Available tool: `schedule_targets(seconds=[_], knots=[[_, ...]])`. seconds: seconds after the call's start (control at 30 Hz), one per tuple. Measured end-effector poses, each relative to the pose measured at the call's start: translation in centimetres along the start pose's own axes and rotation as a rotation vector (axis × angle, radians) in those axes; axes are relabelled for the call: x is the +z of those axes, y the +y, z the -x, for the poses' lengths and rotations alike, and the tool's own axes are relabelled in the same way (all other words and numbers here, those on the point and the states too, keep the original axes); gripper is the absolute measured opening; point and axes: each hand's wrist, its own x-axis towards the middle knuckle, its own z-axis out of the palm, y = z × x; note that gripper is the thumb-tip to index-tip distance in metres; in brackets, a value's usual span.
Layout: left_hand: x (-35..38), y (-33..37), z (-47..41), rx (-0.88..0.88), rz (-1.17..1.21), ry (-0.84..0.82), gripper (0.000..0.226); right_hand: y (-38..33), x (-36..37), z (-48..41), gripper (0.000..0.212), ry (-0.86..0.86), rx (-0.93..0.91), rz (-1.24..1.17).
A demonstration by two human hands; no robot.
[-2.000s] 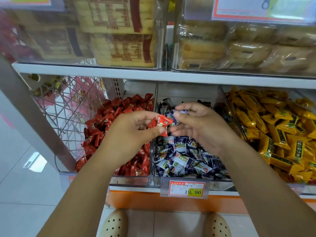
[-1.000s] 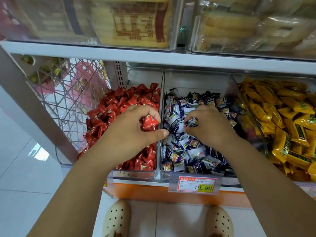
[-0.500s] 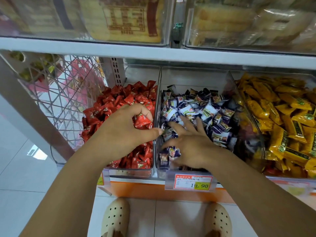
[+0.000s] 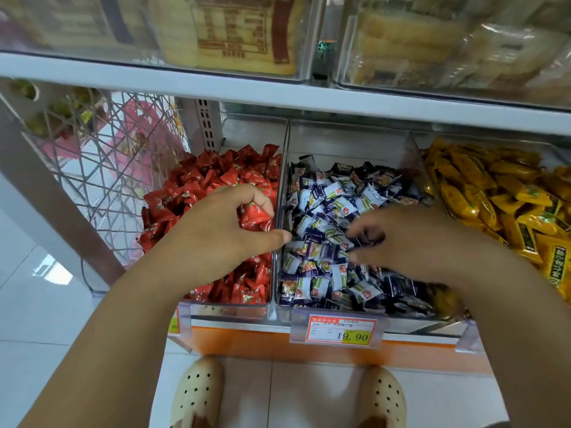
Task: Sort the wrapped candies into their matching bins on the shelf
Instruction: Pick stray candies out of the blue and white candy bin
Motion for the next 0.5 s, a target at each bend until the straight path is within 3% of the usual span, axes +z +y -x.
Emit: schedule_targets(seconds=[0.1, 0.2, 0.5], knots=[[0.0, 0.0, 0.0, -0.004, 0.008, 0.004, 0.027, -0.5, 2.0, -0.1, 0.096, -0.307, 0.152, 0.125], [0.1, 0.1, 0.1, -0.015, 0.017, -0.006, 0.026, -0.7, 4.3, -1.7, 0.111, -0.376, 0.163, 0.072], [0.3, 0.7, 0.4, -0.03, 0.054, -0.028, 0.025, 0.1, 6.0, -2.2, 0.09, -0.076, 0.172, -0.294]])
